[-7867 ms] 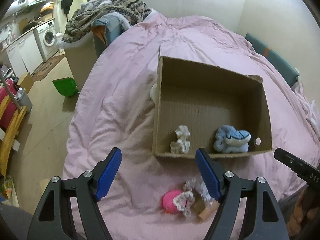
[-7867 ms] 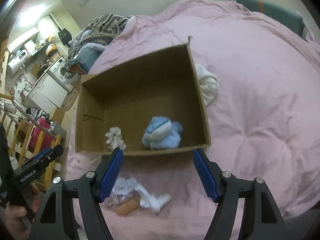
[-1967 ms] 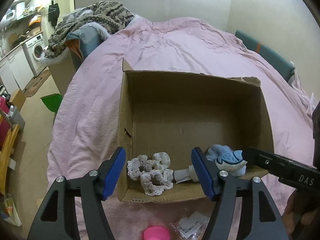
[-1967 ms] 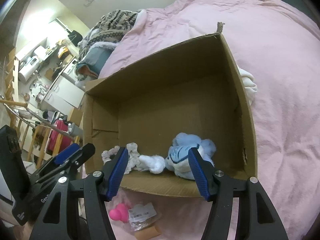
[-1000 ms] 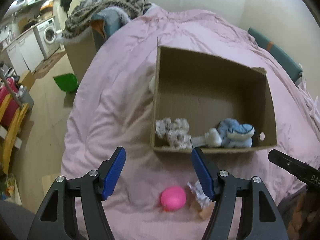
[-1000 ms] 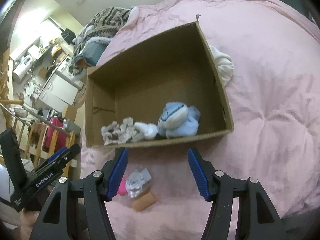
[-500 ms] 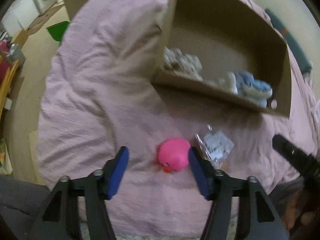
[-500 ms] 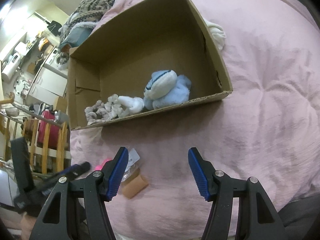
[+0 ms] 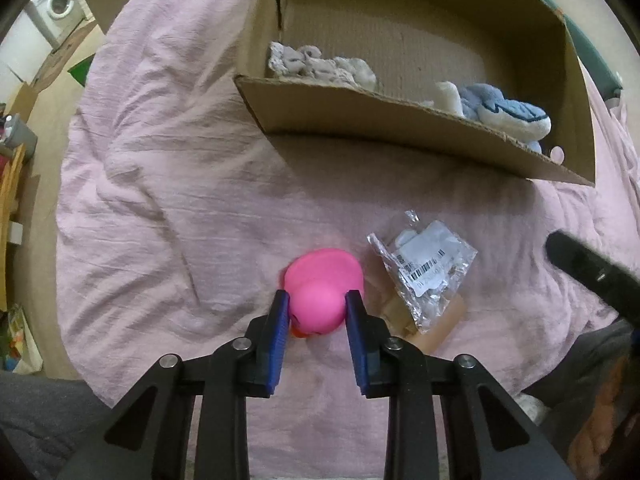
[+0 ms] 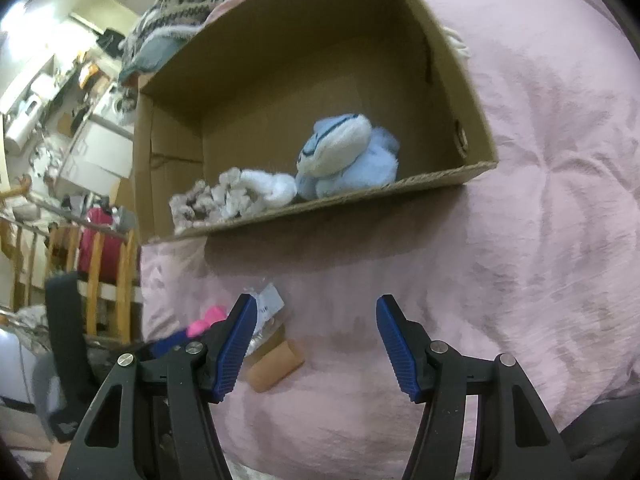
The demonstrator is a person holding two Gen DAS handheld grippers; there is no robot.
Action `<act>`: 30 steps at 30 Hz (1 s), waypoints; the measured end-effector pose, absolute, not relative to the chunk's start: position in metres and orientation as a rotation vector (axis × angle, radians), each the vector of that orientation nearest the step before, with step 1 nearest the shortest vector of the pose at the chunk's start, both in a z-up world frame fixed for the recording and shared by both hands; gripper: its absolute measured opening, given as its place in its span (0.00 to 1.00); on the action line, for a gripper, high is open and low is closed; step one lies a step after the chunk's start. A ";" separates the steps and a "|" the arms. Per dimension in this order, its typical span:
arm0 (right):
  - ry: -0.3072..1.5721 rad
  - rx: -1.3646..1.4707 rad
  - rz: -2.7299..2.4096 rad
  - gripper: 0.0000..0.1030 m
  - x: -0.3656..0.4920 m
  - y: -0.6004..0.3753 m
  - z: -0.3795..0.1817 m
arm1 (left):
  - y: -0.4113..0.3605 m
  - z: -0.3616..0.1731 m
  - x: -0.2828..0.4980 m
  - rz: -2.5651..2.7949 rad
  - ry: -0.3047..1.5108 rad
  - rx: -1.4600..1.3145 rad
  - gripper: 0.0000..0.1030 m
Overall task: Organize soft objects
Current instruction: 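Grasp the pink rubber duck with the left tool, then grasp the plastic bag with the right tool while the left tool holds the pink duck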
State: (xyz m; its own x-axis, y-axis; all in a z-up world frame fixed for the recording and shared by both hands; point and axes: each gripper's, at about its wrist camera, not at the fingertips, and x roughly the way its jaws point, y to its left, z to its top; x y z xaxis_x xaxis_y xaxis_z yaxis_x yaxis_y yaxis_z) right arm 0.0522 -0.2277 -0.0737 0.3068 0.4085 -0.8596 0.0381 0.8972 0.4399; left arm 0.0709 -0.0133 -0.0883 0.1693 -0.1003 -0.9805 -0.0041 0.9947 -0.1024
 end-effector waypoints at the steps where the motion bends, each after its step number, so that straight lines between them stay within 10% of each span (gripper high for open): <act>1: 1.257 0.391 0.256 0.63 0.052 -0.224 -0.075 | -0.012 -0.086 0.071 -0.067 1.399 -0.096 0.24; 18: 1.383 0.471 0.428 0.62 0.075 -0.187 -0.115 | 0.006 -0.040 0.064 -0.007 1.267 -0.126 0.24; 30: 1.365 0.414 0.487 0.10 0.082 -0.158 -0.119 | 0.005 -0.052 0.074 0.002 1.266 -0.127 0.24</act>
State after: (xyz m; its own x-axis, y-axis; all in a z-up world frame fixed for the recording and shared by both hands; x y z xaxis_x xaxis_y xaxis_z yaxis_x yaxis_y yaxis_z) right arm 0.0825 -0.1576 -0.1192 0.1339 0.5551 -0.8209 -0.0892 0.8318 0.5479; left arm 0.0742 0.0046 -0.0523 0.3015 -0.0688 -0.9510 -0.0713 0.9930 -0.0945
